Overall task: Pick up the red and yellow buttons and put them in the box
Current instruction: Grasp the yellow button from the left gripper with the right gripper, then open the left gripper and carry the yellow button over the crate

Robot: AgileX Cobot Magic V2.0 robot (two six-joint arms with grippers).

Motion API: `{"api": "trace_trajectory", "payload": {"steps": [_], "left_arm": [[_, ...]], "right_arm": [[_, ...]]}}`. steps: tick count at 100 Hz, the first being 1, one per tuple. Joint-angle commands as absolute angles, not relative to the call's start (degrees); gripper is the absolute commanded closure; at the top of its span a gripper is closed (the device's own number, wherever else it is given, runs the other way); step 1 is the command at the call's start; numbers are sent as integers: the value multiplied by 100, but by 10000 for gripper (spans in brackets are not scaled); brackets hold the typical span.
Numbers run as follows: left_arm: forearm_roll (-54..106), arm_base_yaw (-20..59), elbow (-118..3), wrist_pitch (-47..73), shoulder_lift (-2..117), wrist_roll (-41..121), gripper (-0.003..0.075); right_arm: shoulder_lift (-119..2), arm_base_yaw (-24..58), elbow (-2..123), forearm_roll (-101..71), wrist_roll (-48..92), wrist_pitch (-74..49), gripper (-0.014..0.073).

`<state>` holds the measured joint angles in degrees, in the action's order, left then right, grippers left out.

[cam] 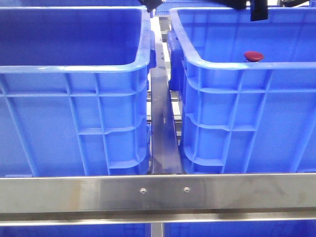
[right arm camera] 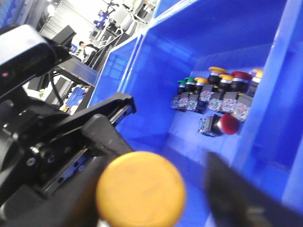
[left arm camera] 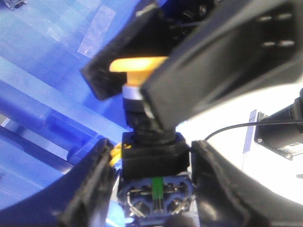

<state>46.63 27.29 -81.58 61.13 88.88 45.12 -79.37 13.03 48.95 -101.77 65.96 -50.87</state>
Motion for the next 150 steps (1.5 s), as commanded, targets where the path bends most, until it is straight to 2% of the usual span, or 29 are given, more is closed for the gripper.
{"api": "trace_trajectory", "payload": {"steps": [1,6,11,18,23,30,37,56,71,89,122,150], "left_arm": [[5040,2768,-8336,6026,8699,4515,591],[5040,2768,-8336,6029,8699,4515,565],[5040,2768,-8336,6039,8699,4515,513],[5040,2768,-8336,6039,8699,4515,389],[5040,2768,-8336,6056,8699,4515,265],[5029,2768,-8336,6084,8686,4515,129],[5002,2715,-8345,6136,8677,4515,63],[5079,2361,-8600,6677,8677,4431,60],[5372,2087,-8839,7108,8677,4422,60],[5374,2012,-8870,7161,8677,4422,60],[5384,2012,-8870,7189,8677,4422,60],[5419,2012,-8870,7189,8677,4422,60]], "right_arm": [[-7795,1300,5086,-10991,6607,-5469,335],[-7795,1300,5086,-10991,6607,-5512,400],[-7795,1300,5086,-10991,6607,-5544,431],[-7795,1300,5086,-10991,6607,-5602,433],[-7795,1300,5086,-10991,6607,-5623,432],[-7795,1281,5086,-10991,6607,-5649,432],[-7795,1251,5086,-10991,6607,-5649,432],[-7777,850,5088,-10991,6613,-5690,432],[-7777,185,5100,-10985,6722,-5860,432],[-7777,-637,5357,-10622,7504,-5677,432],[-7861,-838,5766,-10242,9982,-3023,432],[-8503,-838,5807,-10993,11491,-2277,432]]}}
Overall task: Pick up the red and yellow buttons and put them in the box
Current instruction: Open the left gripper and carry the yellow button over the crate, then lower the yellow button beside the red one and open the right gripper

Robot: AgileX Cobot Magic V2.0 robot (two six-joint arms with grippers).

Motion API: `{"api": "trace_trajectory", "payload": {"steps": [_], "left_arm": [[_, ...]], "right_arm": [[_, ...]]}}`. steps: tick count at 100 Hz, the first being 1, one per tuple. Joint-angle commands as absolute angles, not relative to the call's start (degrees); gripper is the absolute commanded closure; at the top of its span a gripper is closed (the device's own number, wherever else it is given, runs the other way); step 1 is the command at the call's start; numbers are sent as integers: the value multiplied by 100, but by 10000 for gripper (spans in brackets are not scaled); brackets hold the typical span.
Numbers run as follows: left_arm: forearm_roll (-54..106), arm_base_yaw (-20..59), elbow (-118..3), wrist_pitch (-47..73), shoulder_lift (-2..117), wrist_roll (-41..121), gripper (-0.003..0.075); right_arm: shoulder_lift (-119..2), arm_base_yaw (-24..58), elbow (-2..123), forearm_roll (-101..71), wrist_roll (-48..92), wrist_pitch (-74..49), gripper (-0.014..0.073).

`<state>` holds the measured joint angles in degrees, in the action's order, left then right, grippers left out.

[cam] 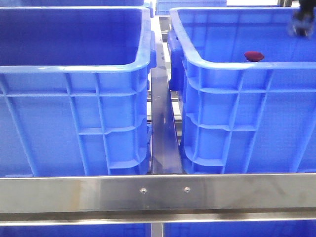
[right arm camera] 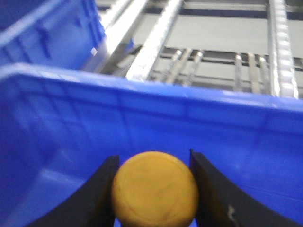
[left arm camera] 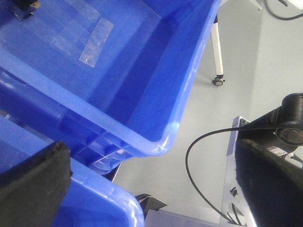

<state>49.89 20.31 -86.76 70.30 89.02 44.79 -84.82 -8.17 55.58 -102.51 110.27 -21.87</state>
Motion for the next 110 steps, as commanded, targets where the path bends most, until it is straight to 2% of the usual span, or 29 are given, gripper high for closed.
{"api": "trace_trajectory", "payload": {"steps": [1,48,110], "left_arm": [[5419,2012,-8870,7189,8677,4422,60],[5419,2012,-8870,7189,8677,4422,60],[5513,2012,-8870,7189,8677,4422,60]], "right_arm": [[-8530,-838,5826,-10988,11517,-2277,432],[-9965,-843,6920,-10988,11614,-2424,432],[-10612,-850,7263,-10988,11614,-1811,432]]}}
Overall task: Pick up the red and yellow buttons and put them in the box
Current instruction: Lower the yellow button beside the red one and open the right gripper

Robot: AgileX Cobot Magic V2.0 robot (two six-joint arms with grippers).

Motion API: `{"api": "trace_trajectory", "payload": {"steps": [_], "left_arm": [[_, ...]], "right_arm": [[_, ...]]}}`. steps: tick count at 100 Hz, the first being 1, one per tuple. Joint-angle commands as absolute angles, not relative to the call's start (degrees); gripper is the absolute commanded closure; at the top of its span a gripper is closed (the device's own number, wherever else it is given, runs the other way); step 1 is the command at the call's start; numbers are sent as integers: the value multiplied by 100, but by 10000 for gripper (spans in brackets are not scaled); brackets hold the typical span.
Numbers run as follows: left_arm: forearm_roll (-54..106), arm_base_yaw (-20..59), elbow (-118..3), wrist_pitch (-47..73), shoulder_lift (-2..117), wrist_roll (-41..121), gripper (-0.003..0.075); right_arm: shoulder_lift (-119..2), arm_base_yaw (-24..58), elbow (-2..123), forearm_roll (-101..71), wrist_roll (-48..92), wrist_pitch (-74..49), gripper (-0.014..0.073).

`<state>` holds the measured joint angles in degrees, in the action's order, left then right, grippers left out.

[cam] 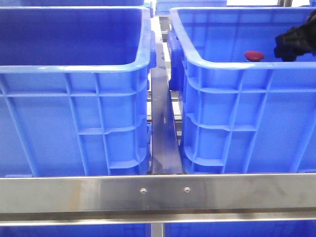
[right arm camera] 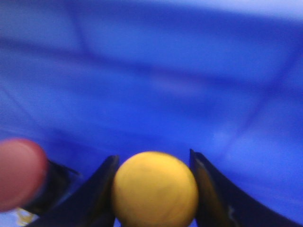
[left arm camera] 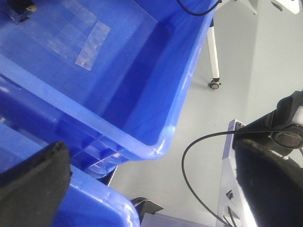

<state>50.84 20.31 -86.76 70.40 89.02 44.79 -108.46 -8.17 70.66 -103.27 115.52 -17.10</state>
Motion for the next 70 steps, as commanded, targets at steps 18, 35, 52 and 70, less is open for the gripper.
{"api": "trace_trajectory", "payload": {"steps": [18,35,52,70], "left_arm": [[5513,2012,-8870,7189,8677,4422,60],[5513,2012,-8870,7189,8677,4422,60],[5513,2012,-8870,7189,8677,4422,60],[5513,2012,-8870,7189,8677,4422,60]], "right_arm": [[-10786,-910,7263,-10988,11614,-1811,432],[-10855,-910,7263,-10988,11614,-1805,420],[-10855,-910,7263,-10988,11614,-1798,162],[-10842,-910,7263,-10988,11614,-1695,55]]}}
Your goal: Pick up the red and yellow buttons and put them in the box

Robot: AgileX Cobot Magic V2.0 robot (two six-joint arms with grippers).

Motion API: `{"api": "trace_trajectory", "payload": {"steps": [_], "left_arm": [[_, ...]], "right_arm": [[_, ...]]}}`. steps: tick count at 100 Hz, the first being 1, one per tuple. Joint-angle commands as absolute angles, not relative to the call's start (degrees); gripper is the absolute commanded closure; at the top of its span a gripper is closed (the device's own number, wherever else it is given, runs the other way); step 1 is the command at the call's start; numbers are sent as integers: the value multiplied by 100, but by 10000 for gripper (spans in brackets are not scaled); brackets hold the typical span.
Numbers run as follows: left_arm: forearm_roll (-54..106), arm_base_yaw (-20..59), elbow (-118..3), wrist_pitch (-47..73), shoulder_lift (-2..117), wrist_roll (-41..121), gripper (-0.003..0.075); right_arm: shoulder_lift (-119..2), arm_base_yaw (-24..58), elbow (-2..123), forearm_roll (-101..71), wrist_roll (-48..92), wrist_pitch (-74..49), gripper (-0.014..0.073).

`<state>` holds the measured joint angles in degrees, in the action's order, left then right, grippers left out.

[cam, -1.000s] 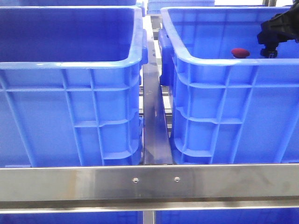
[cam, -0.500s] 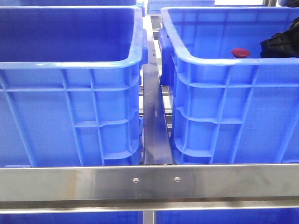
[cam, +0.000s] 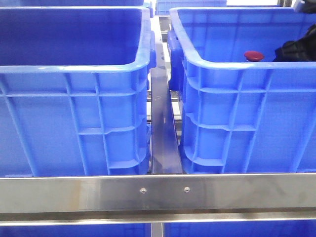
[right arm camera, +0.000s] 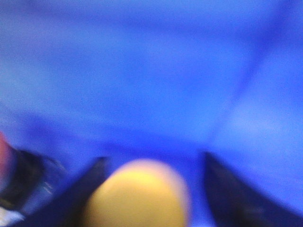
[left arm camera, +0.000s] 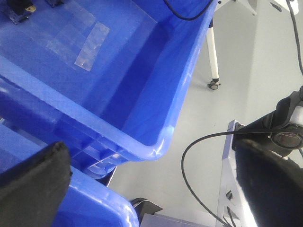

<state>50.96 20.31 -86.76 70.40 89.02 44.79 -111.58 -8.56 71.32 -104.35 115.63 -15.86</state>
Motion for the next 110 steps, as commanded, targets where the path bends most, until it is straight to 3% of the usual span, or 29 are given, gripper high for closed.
{"api": "trace_trajectory", "payload": {"steps": [1,55,62,73,82,91,104,110], "left_arm": [[5513,2012,-8870,7189,8677,4422,60],[5513,2012,-8870,7189,8677,4422,60],[5513,2012,-8870,7189,8677,4422,60],[5513,2023,-8870,7199,8654,4385,80],[5513,2057,-8870,7212,8565,4260,178],[5436,2148,-8833,7186,8421,4260,361],[5321,2220,-8684,7062,8123,4260,706],[5291,2220,-8547,6894,7939,4260,741]], "right_arm": [[-10841,-910,7263,-10988,11614,-1696,55],[-9699,-910,7010,-10988,11609,-1618,60],[-9433,-910,6809,-10988,11609,-1618,120],[-8979,-910,6415,-10988,11604,-1618,340],[-8597,-910,6059,-10988,11529,-1705,524],[-8223,-910,5737,-10988,11515,-1873,660],[-7746,-910,5287,-10988,11515,-2180,663],[-7530,-910,5120,-10988,11515,-2305,663]]}}
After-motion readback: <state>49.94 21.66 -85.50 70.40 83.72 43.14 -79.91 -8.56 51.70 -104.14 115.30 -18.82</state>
